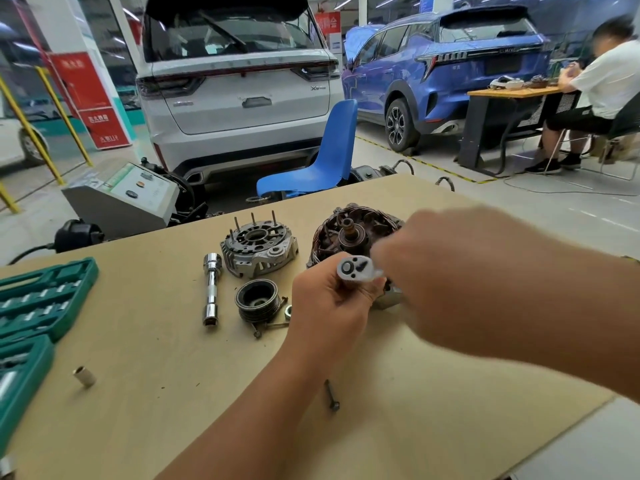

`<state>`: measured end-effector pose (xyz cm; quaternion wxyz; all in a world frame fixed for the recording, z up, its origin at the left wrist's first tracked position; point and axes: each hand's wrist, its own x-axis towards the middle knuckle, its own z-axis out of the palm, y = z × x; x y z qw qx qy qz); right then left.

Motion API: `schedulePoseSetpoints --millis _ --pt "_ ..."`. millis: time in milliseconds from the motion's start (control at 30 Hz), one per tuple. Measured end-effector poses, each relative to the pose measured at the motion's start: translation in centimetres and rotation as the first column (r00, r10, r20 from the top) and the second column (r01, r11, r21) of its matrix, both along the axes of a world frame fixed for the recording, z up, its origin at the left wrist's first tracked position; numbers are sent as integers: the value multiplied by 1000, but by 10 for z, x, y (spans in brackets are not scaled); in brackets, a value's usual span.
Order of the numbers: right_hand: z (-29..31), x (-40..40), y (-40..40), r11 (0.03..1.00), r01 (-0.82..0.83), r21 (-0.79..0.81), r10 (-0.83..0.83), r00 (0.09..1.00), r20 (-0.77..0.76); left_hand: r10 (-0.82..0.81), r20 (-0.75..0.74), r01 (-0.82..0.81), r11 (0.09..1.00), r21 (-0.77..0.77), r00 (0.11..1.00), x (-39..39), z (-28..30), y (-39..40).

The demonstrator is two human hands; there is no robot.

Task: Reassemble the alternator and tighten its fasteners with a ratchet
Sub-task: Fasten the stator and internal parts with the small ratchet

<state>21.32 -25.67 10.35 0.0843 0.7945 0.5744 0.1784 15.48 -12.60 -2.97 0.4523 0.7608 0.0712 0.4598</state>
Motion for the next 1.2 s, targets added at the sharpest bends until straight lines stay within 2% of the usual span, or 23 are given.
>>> schedulePoseSetpoints --millis 33,67,200,233,333,367,467,533,633,667,800,833,933,967,1100,1167,1200 --pt "-3 -1 0 999 -1 -50 -1 999 -46 -11 10 11 1000 5 1000 0 0 0" --pt "-1 -1 -1 999 5 -36 -6 999 -35 -11 6 11 1000 11 1000 0 -1 1" --pt "10 15 -3 986 16 169 -40 989 141 6 -43 -4 999 46 999 1 -3 6" --pt "10 14 -1 987 33 157 -50 993 109 0 -37 1 999 37 999 1 -4 5" --pt "0 10 7 995 95 -44 -102 975 -197 6 14 -6 1000 -2 1000 1 -4 2" --pt "0 9 7 995 94 -46 -101 977 -189 7 11 -7 1000 7 1000 2 -5 3" --pt "7 10 2 990 11 140 -24 996 90 18 -37 -16 998 61 999 2 -7 8" --pt "11 5 1 991 13 134 -32 989 143 31 -33 -28 995 94 999 1 -6 7" --pt "4 -3 4 997 -60 -37 59 997 -41 24 18 -25 998 60 1000 0 -4 2" --pt "5 -3 5 997 -60 -47 57 997 -58 18 37 -20 998 57 999 0 -4 2" --pt "11 5 6 989 -10 146 -7 994 113 7 16 -8 997 71 1000 1 -7 2" --pt "11 3 6 990 -9 140 -9 993 121 18 13 -19 997 68 1000 1 -7 2" --pt "-4 -9 5 999 -25 -29 24 999 -37 72 41 -75 995 71 997 1 -6 1" --pt "-5 -10 5 999 -27 -43 24 998 -52 74 50 -77 995 67 996 1 -7 1" --pt "9 4 4 993 -29 116 15 993 115 32 25 -33 998 59 999 2 -7 1" --pt "10 0 5 993 -29 110 12 989 150 48 23 -50 995 81 999 2 -6 -1" --pt "7 -6 4 998 -31 62 24 994 110 49 39 -51 997 58 998 1 -4 -2"
